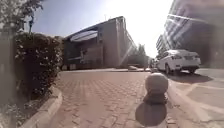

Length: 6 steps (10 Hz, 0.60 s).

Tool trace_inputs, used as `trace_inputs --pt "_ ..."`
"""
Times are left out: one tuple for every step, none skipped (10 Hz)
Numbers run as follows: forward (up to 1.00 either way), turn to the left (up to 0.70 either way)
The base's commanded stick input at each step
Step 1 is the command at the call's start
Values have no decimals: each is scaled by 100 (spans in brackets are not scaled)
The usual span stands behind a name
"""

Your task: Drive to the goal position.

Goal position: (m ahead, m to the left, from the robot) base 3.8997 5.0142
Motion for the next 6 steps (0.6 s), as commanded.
trace_inputs --pt "45 7" --pt "45 27" --pt "45 27" --pt "45 23" --pt "45 2" --pt "45 0"
